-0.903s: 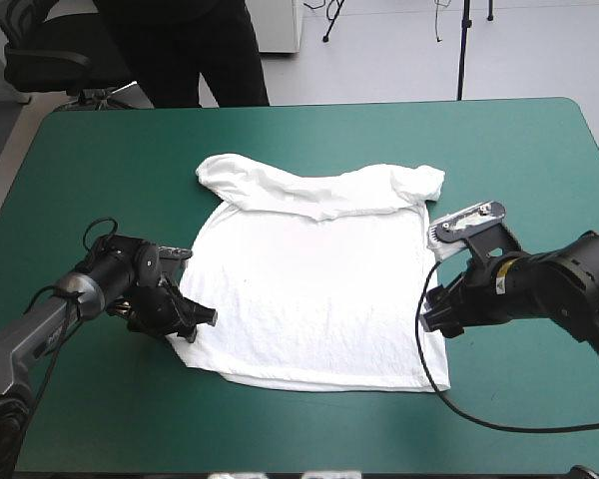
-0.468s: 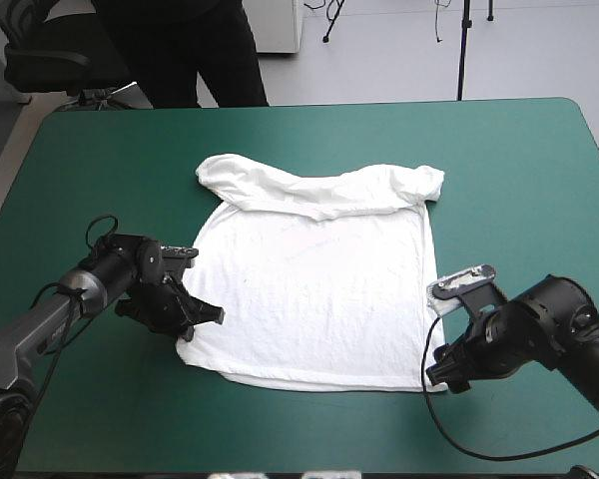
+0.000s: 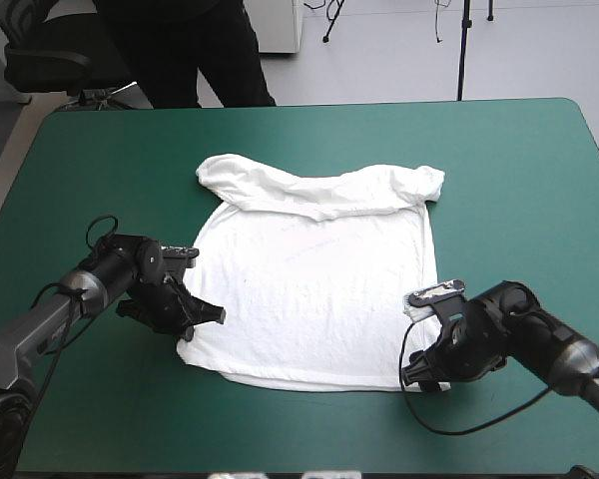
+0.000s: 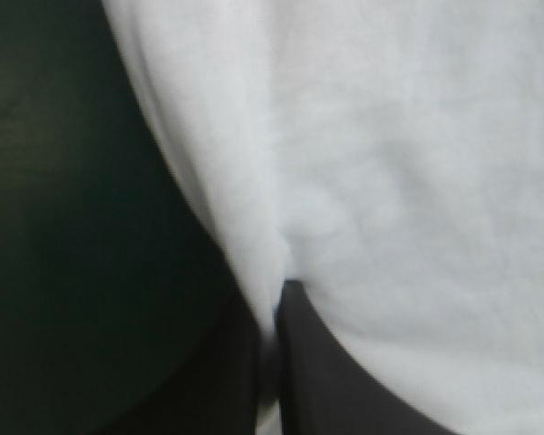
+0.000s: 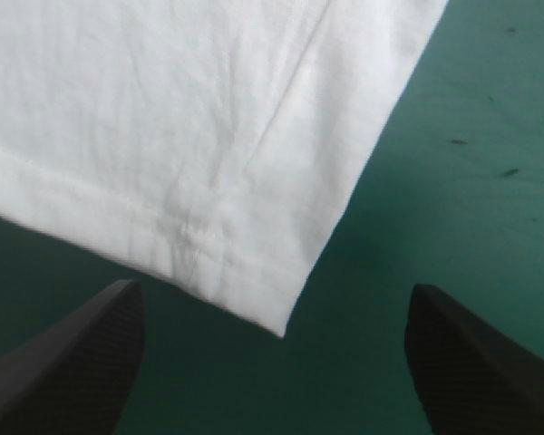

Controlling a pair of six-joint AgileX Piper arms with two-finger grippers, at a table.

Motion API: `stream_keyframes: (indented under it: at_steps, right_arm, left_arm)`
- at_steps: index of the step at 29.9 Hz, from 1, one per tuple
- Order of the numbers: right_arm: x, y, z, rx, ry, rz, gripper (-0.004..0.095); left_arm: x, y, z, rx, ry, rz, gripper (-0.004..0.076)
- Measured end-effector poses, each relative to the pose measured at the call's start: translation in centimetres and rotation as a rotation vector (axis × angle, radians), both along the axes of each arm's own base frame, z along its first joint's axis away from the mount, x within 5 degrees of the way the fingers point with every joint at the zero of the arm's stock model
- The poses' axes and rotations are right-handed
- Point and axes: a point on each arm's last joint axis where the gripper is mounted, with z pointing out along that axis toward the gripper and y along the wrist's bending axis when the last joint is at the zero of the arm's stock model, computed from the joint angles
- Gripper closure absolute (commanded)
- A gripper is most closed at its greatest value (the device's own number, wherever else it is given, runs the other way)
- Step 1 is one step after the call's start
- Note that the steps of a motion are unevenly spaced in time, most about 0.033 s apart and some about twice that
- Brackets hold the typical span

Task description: Fold the cloth

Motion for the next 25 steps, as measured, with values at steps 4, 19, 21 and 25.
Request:
stream_keyframes:
  at_steps: [4,19,21,25]
  right_arm:
    - [1.0,0.6,-1.6,-0.031,0.04,0.001,0.029]
    - [1.2,1.0,-3.3,-0.029,0.086,-0.009,0.0921]
    - [1.2,1.0,-3.3,-0.017,0.086,-0.014,0.0921]
    - [1.4,1.1,-2.6,-0.021,0.072,-0.005,0.0921]
  left_arm:
    - [0.0,0.0,0.0,0.0,0.001,0.0,0.0733]
    - [0.0,0.0,0.0,-0.001,-0.001,0.001,0.0733]
    - [0.0,0.0,0.1,-0.001,-0.003,0.0,0.0733]
    - [0.2,0.1,0.8,0.008,-0.031,-0.012,0.0733]
